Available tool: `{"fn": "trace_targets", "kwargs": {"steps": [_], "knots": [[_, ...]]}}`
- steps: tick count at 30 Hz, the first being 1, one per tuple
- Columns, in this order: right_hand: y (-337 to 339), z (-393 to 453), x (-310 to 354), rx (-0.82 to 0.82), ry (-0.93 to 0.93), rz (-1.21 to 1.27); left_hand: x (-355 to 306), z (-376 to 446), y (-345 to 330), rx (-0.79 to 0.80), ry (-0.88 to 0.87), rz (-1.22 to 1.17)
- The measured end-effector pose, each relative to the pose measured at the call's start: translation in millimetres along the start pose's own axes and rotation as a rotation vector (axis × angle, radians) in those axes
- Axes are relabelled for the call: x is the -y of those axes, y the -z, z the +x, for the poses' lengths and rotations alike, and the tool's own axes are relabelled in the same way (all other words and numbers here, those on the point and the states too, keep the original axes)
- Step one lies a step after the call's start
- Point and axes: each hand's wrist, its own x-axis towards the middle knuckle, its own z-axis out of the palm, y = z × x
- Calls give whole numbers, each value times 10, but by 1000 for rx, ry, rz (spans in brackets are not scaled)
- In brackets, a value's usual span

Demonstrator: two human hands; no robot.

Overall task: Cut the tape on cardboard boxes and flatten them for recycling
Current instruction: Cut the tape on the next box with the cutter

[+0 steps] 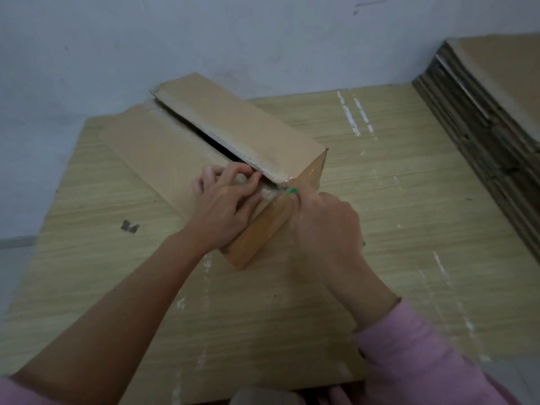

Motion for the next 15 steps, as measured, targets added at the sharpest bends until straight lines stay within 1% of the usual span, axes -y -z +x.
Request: {"fn": "trace_targets", "kwargs": {"steps": [1,4,7,9,13,15], "knots": [[9,49,-22,-17,1,-7,-10,3,7,19,9,5],[17,105,-170,57,26,74,-14,14,7,70,-10,-5],[121,-3,-271,50,-3,177,-23,36,-30,69,-63,12],[103,-110,-286,85,-54,272,-35,64,-63,92,-77,34],[68,-121,-301,205,-172,515,-46,63,-60,3,-110,-7],[90,-90,-281,286,-245,650,-46,41,-49,-14,-125,-15]]}}
